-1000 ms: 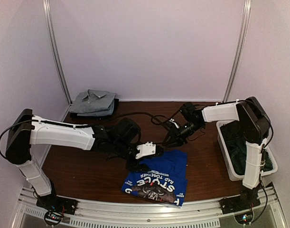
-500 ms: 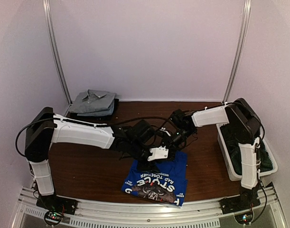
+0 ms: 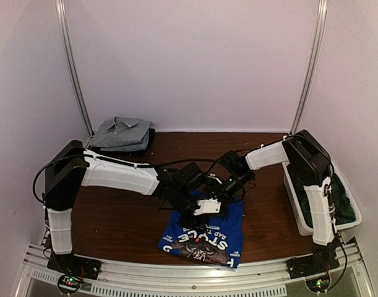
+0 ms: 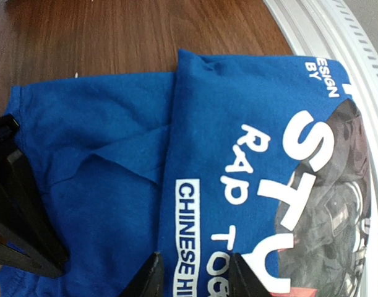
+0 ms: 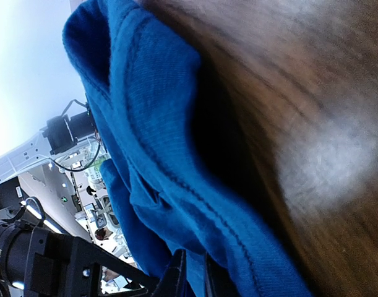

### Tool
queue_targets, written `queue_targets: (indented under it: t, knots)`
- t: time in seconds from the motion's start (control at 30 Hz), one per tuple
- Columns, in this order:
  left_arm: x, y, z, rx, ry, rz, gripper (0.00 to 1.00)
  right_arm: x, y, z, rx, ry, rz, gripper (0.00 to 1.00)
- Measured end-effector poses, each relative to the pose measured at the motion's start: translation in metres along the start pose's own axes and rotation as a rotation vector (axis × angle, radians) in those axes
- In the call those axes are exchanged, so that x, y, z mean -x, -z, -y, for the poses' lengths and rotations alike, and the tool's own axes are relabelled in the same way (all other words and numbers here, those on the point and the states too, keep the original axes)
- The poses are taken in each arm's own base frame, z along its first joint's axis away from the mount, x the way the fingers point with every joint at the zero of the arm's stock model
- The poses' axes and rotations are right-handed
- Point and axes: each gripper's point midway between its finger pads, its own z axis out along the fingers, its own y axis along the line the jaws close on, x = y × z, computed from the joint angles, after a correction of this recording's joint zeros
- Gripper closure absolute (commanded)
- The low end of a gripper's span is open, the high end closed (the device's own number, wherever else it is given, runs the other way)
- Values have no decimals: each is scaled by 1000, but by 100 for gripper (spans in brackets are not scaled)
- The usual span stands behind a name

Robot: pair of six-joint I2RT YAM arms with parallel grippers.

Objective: Fold and stack the mixed laundry pile
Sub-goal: Fold the 2/3-rectangle-folded T-shirt at the center of the board.

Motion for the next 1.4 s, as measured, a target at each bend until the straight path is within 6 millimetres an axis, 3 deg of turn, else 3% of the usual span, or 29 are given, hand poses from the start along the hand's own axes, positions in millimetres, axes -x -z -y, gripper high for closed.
queue_targets:
  t: [0.13,0.2,0.53,0.83,0.97,1.1,1.27,1.4]
  knots:
    - [-9,-5,3,-21,11,-29,94,0,0,0,0,7,0,87]
    - [-8,-4,3,-20,10,-34,100,0,0,0,0,7,-1,87]
    - [14,22,-25,118,-15,-32,100,0,-1,0,11,7,-5,88]
    - [19,52,-86,300,-10,-29,100,0,-2,0,22,12,-4,87]
    - [19,54,-106,351,-14,-23,100,1,-1,-3,26,7,-4,81]
    - [15,45,-108,346,-12,-29,100,15,13,-7,-15,18,28,77]
    - [6,34,-103,338,-16,-39,100,55,63,-21,-71,80,143,77]
    - [0,22,-102,325,-20,-51,100,62,84,-13,-99,74,179,77]
